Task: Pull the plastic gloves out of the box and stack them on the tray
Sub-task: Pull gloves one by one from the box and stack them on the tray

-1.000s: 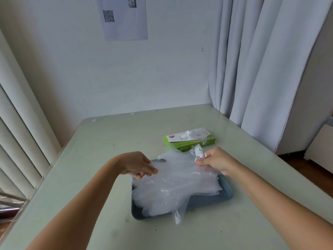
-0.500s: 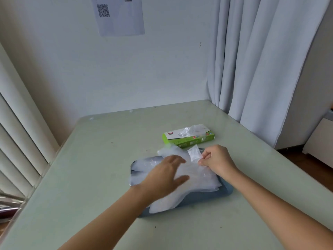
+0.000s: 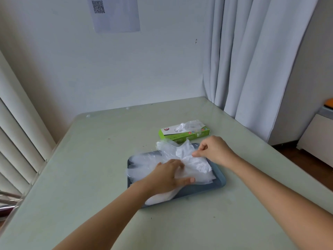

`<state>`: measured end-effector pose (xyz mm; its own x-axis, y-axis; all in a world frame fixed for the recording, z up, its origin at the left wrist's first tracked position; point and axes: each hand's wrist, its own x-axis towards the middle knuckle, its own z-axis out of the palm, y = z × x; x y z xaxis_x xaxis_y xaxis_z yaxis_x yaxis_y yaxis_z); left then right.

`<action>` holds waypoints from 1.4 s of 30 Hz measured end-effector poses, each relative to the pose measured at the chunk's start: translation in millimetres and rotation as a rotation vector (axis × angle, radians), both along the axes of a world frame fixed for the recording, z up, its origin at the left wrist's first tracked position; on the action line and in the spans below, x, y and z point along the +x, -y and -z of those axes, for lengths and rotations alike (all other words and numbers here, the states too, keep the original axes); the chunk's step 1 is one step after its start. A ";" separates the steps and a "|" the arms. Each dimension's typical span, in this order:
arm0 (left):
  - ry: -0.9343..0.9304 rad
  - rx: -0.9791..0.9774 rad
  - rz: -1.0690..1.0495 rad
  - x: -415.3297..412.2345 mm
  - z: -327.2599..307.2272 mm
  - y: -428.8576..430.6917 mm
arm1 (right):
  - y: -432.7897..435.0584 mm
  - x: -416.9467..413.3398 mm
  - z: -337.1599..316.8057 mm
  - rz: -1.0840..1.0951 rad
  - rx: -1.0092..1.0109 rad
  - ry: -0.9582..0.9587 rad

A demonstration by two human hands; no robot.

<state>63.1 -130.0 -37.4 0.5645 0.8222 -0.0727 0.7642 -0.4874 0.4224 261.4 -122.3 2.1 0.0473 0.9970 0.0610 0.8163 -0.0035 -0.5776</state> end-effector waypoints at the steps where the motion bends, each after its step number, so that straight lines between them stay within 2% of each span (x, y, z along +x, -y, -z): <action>1: 0.011 -0.017 -0.027 1.9 -3.7 0.2 | -1.9 -1.0 -4.3 -0.026 -0.077 -0.080; 5: -0.010 -0.033 -0.113 14.0 -14.9 5.6 | -4.4 -7.0 -18.0 -0.015 -0.366 -0.531; 10: -0.045 0.016 -0.234 28.7 -17.2 9.3 | -1.8 -13.1 -21.0 0.006 -0.505 -0.764; 15: 0.125 0.008 -0.246 28.5 -15.4 4.1 | 1.0 -10.3 -12.7 -0.030 -0.470 -0.723; 19: 0.376 -0.135 -0.309 14.2 -13.9 -2.7 | 11.4 -13.6 -1.4 -0.073 -0.388 -0.639; 22: 0.488 -0.252 -0.368 7.6 -12.3 -6.1 | 17.7 -27.8 9.7 -0.053 -0.337 -0.695; 25: 0.555 -0.332 -0.411 3.1 -11.5 -10.9 | 21.5 -41.8 16.8 -0.043 -0.278 -0.781; 32: 0.668 -0.390 -0.432 -4.9 -8.8 -14.2 | 19.5 -50.5 17.9 -0.012 -0.140 -0.754; 35: 0.706 -0.437 -0.401 -7.2 -10.6 -14.3 | 16.8 -46.7 13.1 0.046 -0.104 -0.823; 38: 0.693 -0.454 -0.401 -6.8 -10.0 -16.5 | 14.5 -41.8 9.1 0.098 -0.116 -0.935; 42: 0.682 -0.455 -0.400 -7.9 -5.5 -19.2 | 12.0 -38.3 5.5 0.086 -0.119 -0.967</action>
<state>55.2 -110.8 -31.9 0.2835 0.9394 -0.1930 0.3543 0.0844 0.9313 223.1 -134.3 -3.3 0.0971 0.9849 -0.1437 -0.0147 -0.1429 -0.9896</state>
